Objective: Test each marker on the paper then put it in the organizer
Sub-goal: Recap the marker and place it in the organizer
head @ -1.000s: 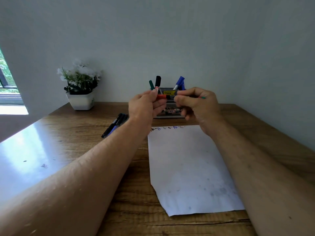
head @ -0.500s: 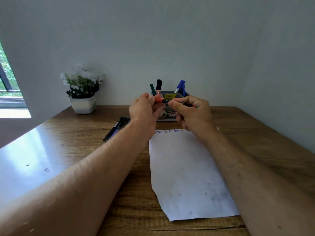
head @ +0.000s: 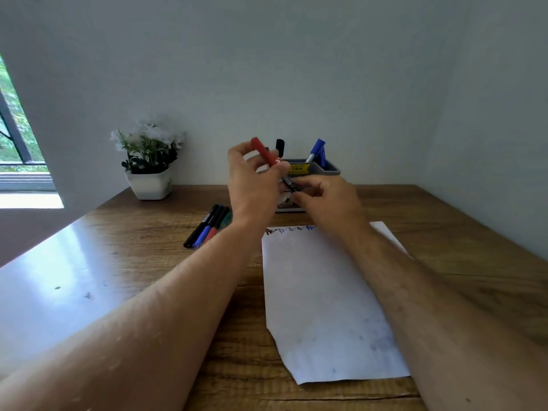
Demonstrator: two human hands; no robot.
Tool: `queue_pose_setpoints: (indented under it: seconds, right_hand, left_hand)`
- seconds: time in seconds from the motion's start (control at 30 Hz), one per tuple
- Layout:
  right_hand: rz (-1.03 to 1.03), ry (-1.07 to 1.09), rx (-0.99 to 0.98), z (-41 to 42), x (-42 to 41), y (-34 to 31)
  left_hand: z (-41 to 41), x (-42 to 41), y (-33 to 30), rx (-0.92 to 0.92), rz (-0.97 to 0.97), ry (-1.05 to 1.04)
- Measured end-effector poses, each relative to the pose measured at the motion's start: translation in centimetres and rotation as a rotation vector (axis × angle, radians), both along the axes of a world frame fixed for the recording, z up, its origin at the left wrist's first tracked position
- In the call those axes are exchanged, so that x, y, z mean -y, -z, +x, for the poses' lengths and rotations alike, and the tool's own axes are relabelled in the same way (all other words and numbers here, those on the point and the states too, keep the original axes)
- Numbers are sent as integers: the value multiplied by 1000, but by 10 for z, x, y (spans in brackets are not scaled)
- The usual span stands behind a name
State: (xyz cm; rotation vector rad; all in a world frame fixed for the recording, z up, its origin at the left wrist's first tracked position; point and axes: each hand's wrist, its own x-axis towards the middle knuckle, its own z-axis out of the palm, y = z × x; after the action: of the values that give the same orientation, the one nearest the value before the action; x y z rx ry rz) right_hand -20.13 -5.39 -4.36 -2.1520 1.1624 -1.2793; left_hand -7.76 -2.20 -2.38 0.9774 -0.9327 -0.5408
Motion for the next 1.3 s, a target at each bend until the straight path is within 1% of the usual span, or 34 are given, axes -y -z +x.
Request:
queue_pose_setpoints:
  seconds: [0.1,0.17,0.23,0.33,0.43,0.53,0.7,0.77,0.83,0.93,1.03,1.13,1.2,1.3]
  right_hand:
    - [26,107,-182,-4,2,0]
    - [63,164,-220,-5,3,-2]
    - [70,218,-205,-5,4,-4]
    - [61,275,-192,-4,8,-2]
    - [67,286,-221,-3,10,1]
    - [79,273,-265,-1,12,1]
    - [81,272,-279,-1,16,2]
    - [77,264,-273,-2,17,3]
    - [81,245,-272,-2,19,3]
    - [55,265,-358,0,25,6]
    - [53,283,-387,0,30,8]
    - [70,301,-444,0,32,8]
    - [63,286,-395,0,30,8]
    - [45,261,-312,-2,25,7]
  left_hand:
    - [-2,3,-9,254,1,-89]
    - [-6,9,-17,330,-15,-112]
    - [-10,17,-26,375,-33,-113]
    - [-19,33,-40,400,-62,-83]
    - [-28,54,-52,371,-68,-60]
    - [-33,74,-58,337,-68,-78]
    - [-34,97,-53,390,34,-76]
    - [-35,103,-46,440,111,-92]
    - [-37,108,-38,565,182,-142]
    - [-43,111,-35,729,246,-193]
    - [-47,110,-40,803,316,-229]
    - [-50,104,-46,888,339,-270]
    - [-50,99,-46,898,340,-304]
    - [-42,93,-47,813,320,-319]
